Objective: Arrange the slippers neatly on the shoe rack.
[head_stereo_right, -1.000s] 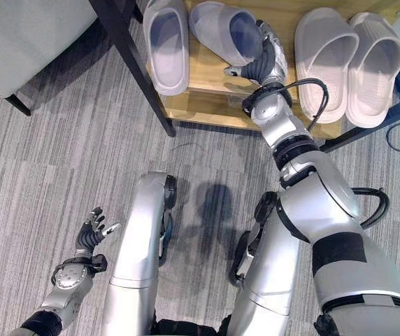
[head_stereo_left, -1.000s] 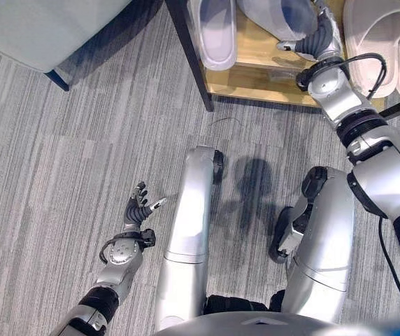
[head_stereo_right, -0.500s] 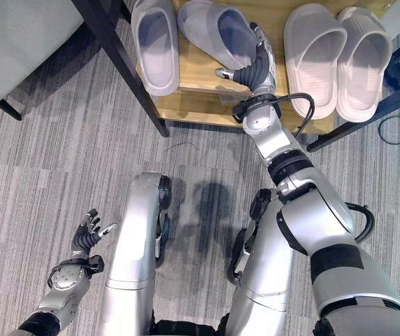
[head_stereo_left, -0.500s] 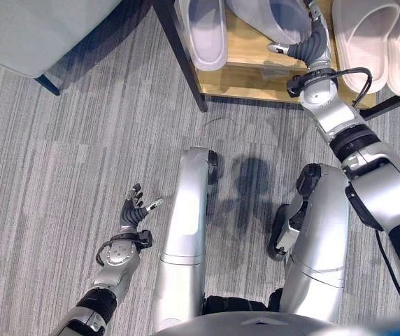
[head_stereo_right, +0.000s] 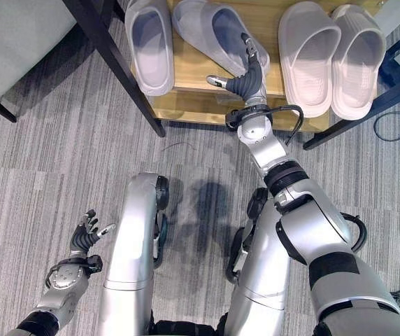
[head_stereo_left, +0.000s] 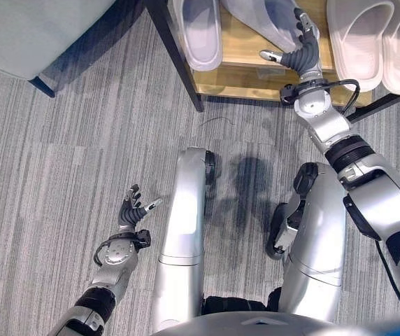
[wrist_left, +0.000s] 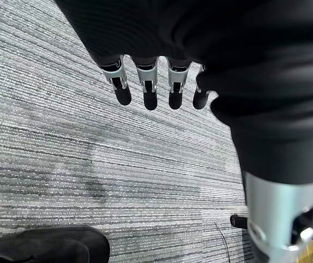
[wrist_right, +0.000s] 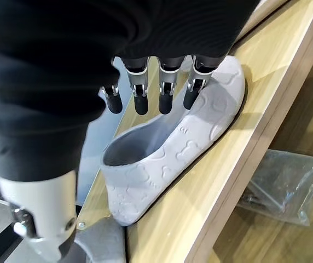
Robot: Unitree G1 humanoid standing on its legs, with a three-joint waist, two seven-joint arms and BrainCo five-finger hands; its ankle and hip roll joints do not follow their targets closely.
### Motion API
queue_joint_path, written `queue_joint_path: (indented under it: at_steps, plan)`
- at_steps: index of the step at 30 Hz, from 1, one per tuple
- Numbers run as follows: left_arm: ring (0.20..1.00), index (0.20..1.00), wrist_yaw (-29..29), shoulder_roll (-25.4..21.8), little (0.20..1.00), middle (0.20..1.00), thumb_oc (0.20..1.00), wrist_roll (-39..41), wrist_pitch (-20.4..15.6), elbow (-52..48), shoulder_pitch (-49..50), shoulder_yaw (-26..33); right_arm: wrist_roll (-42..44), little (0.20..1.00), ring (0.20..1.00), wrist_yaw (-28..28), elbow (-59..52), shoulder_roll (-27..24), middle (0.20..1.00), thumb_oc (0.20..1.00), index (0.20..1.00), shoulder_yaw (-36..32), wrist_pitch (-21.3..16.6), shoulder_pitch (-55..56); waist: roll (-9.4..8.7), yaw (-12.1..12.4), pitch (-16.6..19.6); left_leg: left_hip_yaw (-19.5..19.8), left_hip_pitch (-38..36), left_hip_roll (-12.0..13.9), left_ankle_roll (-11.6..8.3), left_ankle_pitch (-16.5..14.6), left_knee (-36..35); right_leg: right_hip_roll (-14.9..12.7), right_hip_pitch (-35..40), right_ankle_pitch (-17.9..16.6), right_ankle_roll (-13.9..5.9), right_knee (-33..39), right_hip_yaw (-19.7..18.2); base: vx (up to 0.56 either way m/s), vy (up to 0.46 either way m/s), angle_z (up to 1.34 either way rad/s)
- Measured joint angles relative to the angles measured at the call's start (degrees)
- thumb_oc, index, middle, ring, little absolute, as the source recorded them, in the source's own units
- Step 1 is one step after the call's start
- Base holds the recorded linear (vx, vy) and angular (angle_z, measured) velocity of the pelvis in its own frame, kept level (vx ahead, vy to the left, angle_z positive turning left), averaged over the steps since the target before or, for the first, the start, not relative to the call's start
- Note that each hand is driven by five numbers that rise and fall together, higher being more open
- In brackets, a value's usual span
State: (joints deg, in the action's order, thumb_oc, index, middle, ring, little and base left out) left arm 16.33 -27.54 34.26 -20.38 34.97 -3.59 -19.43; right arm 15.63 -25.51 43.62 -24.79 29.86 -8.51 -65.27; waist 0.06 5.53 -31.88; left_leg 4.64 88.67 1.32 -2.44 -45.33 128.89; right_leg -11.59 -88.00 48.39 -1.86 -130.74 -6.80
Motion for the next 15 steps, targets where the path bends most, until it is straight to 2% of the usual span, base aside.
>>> queue_joint_path:
  at_steps: [3,5,7,15]
  plan:
    - [1.000,1.000,0.09,0.03,1.000,1.000,1.000,-0.09,0.24,0.01,-0.62,0.13,0.07,1.000,1.000,0.17,-5.44,0.20,1.000,1.000,1.000,-0.18,-0.32,3.32,-0.14,-0.31,0.00,-0.09,-0.02,0.02,0.00,-0.01,-0.35,0.23,-0.14,0.00,0.00,0.27,0.01,0.00,0.000,0.00]
    - [1.000,1.000,0.25,0.10,1.000,1.000,1.000,-0.10,0.49,0.07,-0.88,1.22,1.18,1.000,1.000,0.65,-10.58,0.52,1.000,1.000,1.000,-0.43,-0.70,6.22,-0.99,-0.68,-0.09,-0.15,-0.11,0.20,-0.07,-0.05,-0.53,0.43,-0.28,0.00,0.01,0.32,0.01,0.01,0.005,-0.02]
    - [1.000,1.000,0.28,0.18,1.000,1.000,1.000,-0.15,1.13,0.13,-1.48,1.42,1.41,1.000,1.000,0.73,-11.61,1.35,1.000,1.000,1.000,-0.43,-1.08,6.80,-1.16,-1.36,-0.13,-0.17,-0.11,0.47,-0.05,-0.07,-0.48,0.47,-0.29,-0.03,0.06,0.36,0.00,0.01,0.005,-0.02]
    - [1.000,1.000,1.42,0.69,1.000,1.000,1.000,-1.91,1.15,2.59,-1.97,1.64,2.03,1.000,1.000,1.49,-13.17,3.52,1.000,1.000,1.000,-0.39,-1.16,6.77,-1.15,-1.17,-0.13,-0.19,-0.11,0.59,-0.05,-0.08,-0.58,0.50,-0.37,-0.03,0.07,0.36,-0.01,0.00,0.000,0.00]
